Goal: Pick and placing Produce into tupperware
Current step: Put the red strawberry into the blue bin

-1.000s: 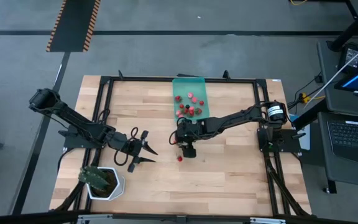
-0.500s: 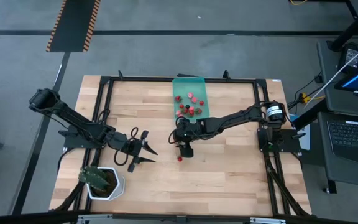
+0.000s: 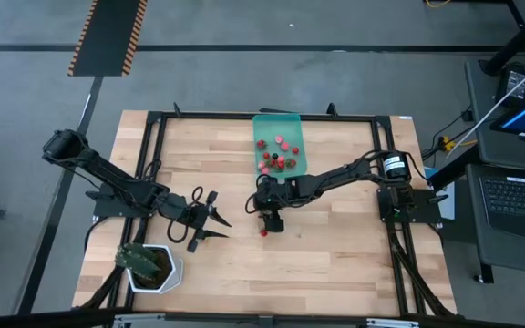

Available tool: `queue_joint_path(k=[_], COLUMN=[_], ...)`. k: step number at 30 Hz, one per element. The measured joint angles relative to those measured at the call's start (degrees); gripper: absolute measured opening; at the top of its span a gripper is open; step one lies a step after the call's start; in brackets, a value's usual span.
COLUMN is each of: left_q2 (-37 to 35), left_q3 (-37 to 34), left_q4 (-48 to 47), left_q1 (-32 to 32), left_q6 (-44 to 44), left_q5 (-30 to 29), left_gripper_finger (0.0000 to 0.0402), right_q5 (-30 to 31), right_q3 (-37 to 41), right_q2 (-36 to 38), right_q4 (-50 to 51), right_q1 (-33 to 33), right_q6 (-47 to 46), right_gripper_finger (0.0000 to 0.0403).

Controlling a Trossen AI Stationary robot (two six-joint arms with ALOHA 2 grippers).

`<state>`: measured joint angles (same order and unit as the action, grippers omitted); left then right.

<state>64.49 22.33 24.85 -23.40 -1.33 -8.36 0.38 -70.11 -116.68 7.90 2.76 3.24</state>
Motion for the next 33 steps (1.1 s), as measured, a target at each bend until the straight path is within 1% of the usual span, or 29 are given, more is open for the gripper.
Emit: queue_joint_path(k=[3,5,7,12,25,28,33], left_q2=[0.00,0.00,0.00,0.00,0.00,0.00,0.00], left_q3=[0.00,0.00,0.00,0.00,0.00,0.00,0.02], left_q4=[0.01,0.01,0.01,0.01,0.01,0.01,0.00], left_q1=[0.00,0.00,0.00,0.00,0.00,0.00,0.00], left_q6=[0.00,0.00,0.01,0.01,0.00,0.01,0.00], left_q5=[0.00,0.00,0.00,0.00,0.00,0.00,0.00], left_gripper_finger=[0.0137,0.0137,0.0137,0.0137,0.0137,0.0137,0.0137], right_q5=[0.00,-0.02,-0.02,-0.02,-0.10,-1.57,-1.68], right_q3=[-0.02,-0.02,-0.02,-0.02,-0.06,-0.24,-2.27], right_q2=[0.00,0.00,0.00,0.00,0.13,1.03,3.74], right_q4=[0.02,0.02,0.05,0.37,0.91,2.84,7.37], right_q1=[-0.02,-0.02,-0.02,-0.02,-0.02,-0.04,-0.02], right_q6=[-0.06,-0.08,-0.10,-0.45,-4.60,-4.68,-4.61], right_gripper_finger=[0.0272,0.0255,0.0229,0.0147,0.0146,0.0146,0.0146])
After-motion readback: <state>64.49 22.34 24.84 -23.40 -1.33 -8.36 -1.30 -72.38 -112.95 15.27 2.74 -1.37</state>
